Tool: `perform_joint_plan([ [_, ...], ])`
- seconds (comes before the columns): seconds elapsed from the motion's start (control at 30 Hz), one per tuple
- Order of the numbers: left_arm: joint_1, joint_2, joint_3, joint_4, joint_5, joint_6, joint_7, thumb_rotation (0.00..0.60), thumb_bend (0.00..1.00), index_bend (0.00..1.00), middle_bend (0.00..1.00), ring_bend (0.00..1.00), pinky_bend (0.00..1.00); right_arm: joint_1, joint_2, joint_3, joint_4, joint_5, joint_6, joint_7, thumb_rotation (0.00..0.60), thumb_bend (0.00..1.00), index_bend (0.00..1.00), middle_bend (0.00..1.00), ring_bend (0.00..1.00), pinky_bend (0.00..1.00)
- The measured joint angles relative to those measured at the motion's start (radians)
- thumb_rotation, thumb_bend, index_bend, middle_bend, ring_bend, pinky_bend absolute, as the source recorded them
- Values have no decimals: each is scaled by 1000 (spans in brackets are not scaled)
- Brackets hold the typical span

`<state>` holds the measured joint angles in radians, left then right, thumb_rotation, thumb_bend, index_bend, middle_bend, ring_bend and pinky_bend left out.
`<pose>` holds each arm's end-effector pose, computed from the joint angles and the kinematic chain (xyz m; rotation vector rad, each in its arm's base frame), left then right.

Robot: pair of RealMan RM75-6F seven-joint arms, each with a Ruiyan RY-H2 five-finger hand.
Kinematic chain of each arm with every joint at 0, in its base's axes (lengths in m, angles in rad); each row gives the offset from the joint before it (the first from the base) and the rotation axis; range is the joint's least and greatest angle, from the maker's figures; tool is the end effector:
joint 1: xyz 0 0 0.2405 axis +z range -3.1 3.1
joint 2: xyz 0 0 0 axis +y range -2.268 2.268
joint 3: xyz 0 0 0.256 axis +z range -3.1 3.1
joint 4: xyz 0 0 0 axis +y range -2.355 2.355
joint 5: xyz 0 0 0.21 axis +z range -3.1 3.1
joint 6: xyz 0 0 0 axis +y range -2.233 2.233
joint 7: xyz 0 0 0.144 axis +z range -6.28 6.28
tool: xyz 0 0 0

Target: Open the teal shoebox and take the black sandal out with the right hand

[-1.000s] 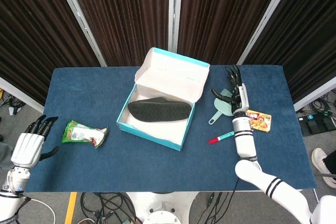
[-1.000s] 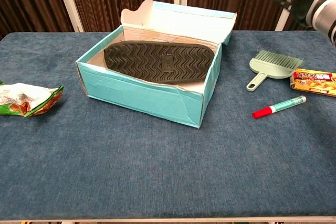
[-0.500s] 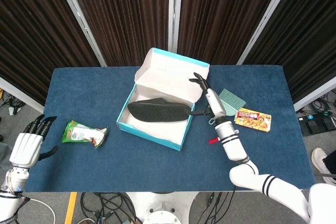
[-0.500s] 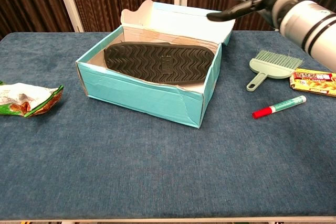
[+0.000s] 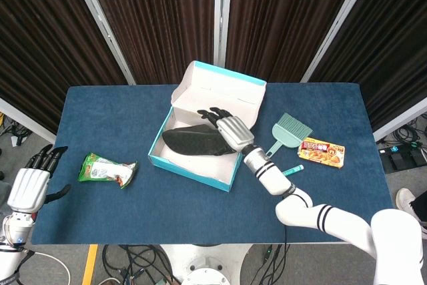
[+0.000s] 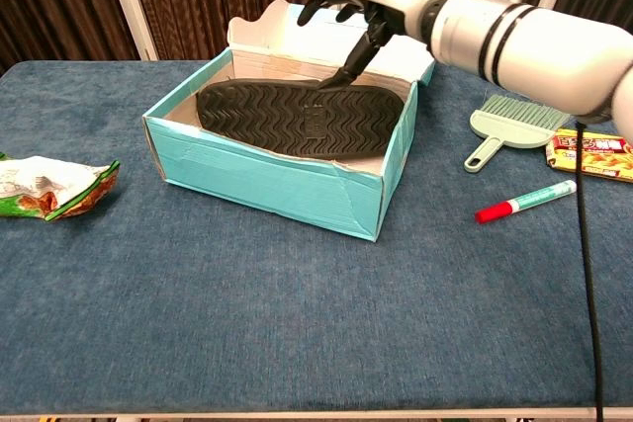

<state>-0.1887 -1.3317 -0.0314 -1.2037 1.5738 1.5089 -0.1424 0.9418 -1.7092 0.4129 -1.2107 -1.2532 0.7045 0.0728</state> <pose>-0.3372 0.2172 0.1255 -1.4991 -0.7649 -0.9767 -0.0527 -0.4075 -0.0410 1.9127 -1.1716 1.2589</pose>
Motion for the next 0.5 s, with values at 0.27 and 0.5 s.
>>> perform_joint_plan([
  [0.27, 5, 4, -1, 10, -6, 2, -15, 600, 178, 100, 151, 74, 246, 103, -93, -8, 116, 130, -39, -126, 600, 29, 95, 195, 68, 141],
  [0.5, 10, 5, -3, 33, -13, 4, -40, 600, 178, 100, 151, 74, 246, 160, -160, -10, 201, 178, -53, -160, 600, 45, 105, 197, 73, 162],
])
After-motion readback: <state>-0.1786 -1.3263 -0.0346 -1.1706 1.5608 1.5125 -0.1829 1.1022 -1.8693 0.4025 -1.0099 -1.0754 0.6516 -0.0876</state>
